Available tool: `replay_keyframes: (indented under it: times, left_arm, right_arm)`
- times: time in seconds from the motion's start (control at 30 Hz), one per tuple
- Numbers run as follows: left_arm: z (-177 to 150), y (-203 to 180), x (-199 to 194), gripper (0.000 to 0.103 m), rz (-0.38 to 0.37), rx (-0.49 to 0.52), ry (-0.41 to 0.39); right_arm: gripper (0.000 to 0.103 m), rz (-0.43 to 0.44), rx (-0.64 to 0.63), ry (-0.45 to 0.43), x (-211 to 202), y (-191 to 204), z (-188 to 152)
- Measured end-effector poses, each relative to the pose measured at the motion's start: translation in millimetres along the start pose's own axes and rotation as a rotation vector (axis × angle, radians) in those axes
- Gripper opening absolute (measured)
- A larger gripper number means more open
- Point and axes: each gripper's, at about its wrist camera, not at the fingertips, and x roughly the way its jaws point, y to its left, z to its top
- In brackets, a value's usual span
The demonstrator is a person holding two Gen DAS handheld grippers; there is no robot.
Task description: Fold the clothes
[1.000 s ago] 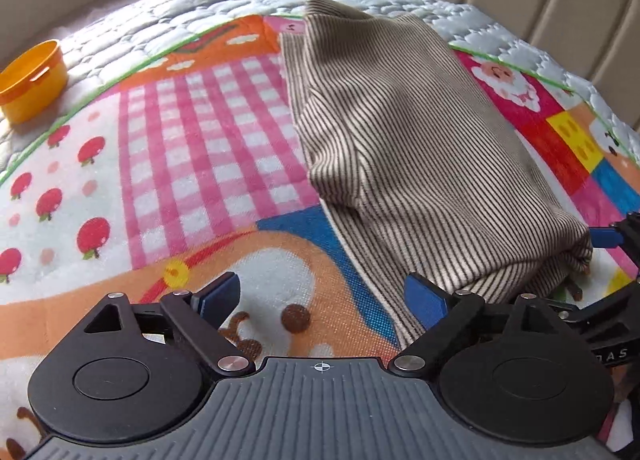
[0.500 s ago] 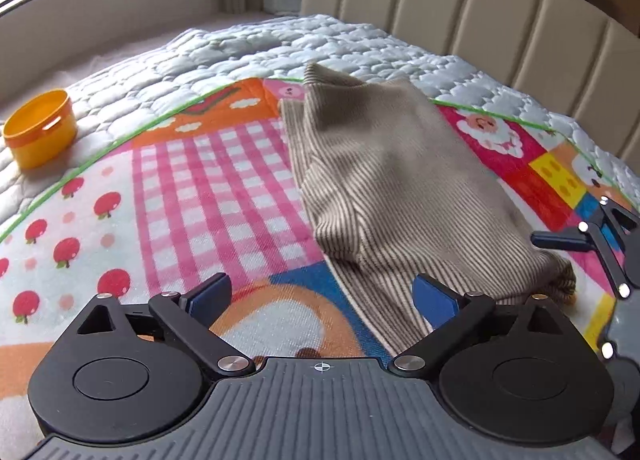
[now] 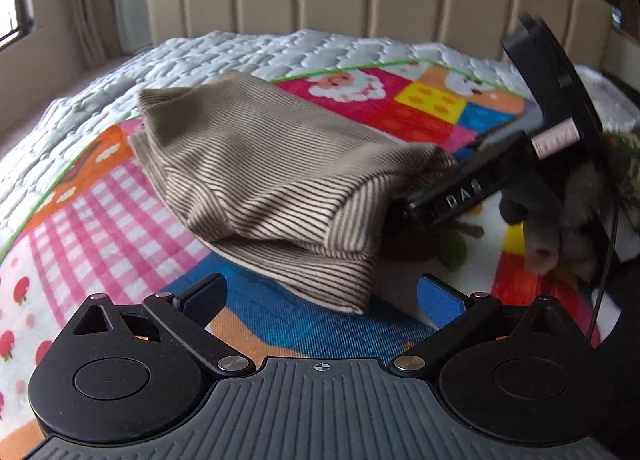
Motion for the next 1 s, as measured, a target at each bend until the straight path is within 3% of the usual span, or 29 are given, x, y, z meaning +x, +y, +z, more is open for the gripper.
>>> replay_keyframes:
  times: [0.13, 0.23, 0.3, 0.4, 0.53, 0.63, 0.73, 0.77, 0.8, 0.83, 0.87, 0.93, 1.0]
  left_arm:
    - [-2, -6, 21, 0.103, 0.184, 0.067, 0.023]
    - [-2, 9, 28, 0.103, 0.303, 0.029, -0.009]
    - [2, 21, 24, 0.103, 0.344, -0.028, -0.05]
    - [5, 37, 17, 0.103, 0.341, -0.125, -0.092]
    - [6, 47, 17, 0.103, 0.313, -0.178, -0.082]
    - [5, 51, 19, 0.103, 0.289, -0.215, -0.081]
    - [6, 57, 19, 0.103, 0.26, -0.266, -0.087]
    - [5, 59, 19, 0.103, 0.253, -0.285, -0.087]
    - [5, 62, 19, 0.103, 0.251, -0.305, -0.086]
    - [4, 65, 19, 0.103, 0.252, -0.324, -0.084]
    - [3, 69, 18, 0.103, 0.251, -0.343, -0.083]
    - [1, 76, 15, 0.103, 0.245, -0.388, -0.087]
    - [-1, 85, 7, 0.103, 0.229, -0.448, -0.111]
  right_arm:
    - [0.103, -0.038, -0.16, -0.091, -14, 22, -1]
    - [0.103, -0.068, -0.283, -0.129, -16, 37, -7]
    - [0.103, -0.1, -0.389, -0.15, -13, 51, -13]
    - [0.103, -0.211, -0.622, -0.204, -6, 78, -30]
    - [0.103, -0.33, -0.873, -0.302, 7, 101, -46]
    - [0.094, -0.401, -0.924, -0.333, 22, 104, -35]
    - [0.092, -0.396, -0.922, -0.319, 40, 104, -16]
    - [0.089, -0.387, -0.939, -0.31, 44, 105, -12]
    - [0.076, -0.369, -0.963, -0.286, 47, 107, -8]
    - [0.053, -0.348, -0.987, -0.256, 50, 109, -5]
    - [0.041, -0.331, -1.008, -0.227, 52, 111, -3]
    - [0.029, -0.315, -1.064, -0.199, 47, 113, -4]
    - [0.025, -0.302, -1.121, -0.174, 42, 114, -7]
